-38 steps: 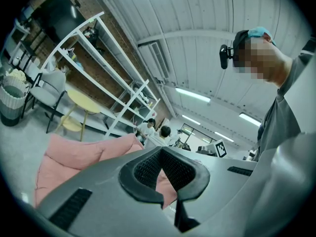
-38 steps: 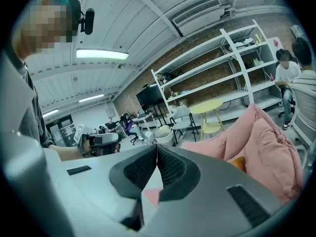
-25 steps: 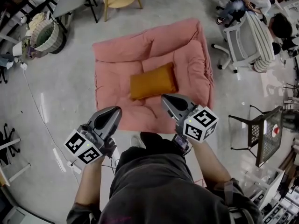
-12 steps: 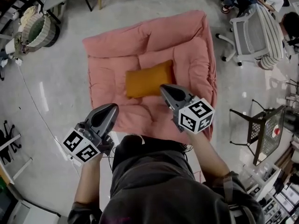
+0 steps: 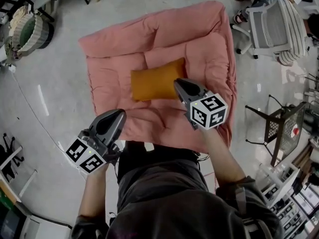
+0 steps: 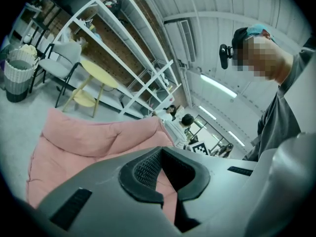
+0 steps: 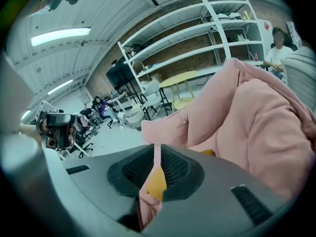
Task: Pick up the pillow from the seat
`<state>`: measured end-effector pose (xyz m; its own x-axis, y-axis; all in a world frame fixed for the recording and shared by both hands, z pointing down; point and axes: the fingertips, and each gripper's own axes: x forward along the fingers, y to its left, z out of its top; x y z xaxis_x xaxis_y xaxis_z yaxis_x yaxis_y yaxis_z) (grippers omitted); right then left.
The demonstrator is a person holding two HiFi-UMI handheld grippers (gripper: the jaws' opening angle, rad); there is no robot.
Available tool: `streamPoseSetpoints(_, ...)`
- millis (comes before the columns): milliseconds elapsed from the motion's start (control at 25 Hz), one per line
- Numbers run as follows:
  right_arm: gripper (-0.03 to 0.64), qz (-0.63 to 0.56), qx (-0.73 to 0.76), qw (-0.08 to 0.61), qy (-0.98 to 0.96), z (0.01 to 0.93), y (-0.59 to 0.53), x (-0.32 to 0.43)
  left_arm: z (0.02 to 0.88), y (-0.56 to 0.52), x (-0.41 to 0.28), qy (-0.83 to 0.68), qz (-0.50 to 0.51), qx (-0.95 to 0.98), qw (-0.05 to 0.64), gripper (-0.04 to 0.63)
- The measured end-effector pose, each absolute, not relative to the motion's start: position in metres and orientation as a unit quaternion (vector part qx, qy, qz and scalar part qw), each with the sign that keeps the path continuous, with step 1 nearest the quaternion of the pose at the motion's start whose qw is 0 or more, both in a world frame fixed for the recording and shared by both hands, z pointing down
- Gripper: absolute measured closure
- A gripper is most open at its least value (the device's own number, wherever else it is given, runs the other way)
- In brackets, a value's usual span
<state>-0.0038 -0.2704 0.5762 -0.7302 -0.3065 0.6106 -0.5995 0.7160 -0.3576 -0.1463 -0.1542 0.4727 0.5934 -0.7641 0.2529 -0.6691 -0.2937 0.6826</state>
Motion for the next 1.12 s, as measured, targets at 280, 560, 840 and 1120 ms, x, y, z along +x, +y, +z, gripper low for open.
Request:
streamPoseSetpoints(280, 0.589, 0.293, 0.301, 0.312, -0.852, 0.625, -0.282, 0.005, 0.490, -0.165, -0.169, -0.420, -0.061, 0.805, 0.416, 0.584)
streamPoseSetpoints(560, 0.419, 0.299, 0.336, 0.351, -0.821, 0.662, -0.291, 0.015, 0.508, -0.168, -0.181, -0.402, -0.064, 0.805, 0.433, 0.584)
streamPoseSetpoints(840, 0.348, 0.311, 0.350, 0.385, -0.795, 0.692, -0.294, 0.026, 0.520, -0.162, -0.187, -0.397, -0.068, 0.800, 0.445, 0.584)
streamPoseSetpoints(1120, 0.330, 0.338, 0.352, 0.408, -0.772, 0.726, -0.297, 0.028, 0.536, -0.166, -0.213, -0.409, -0.072, 0.792, 0.448, 0.584)
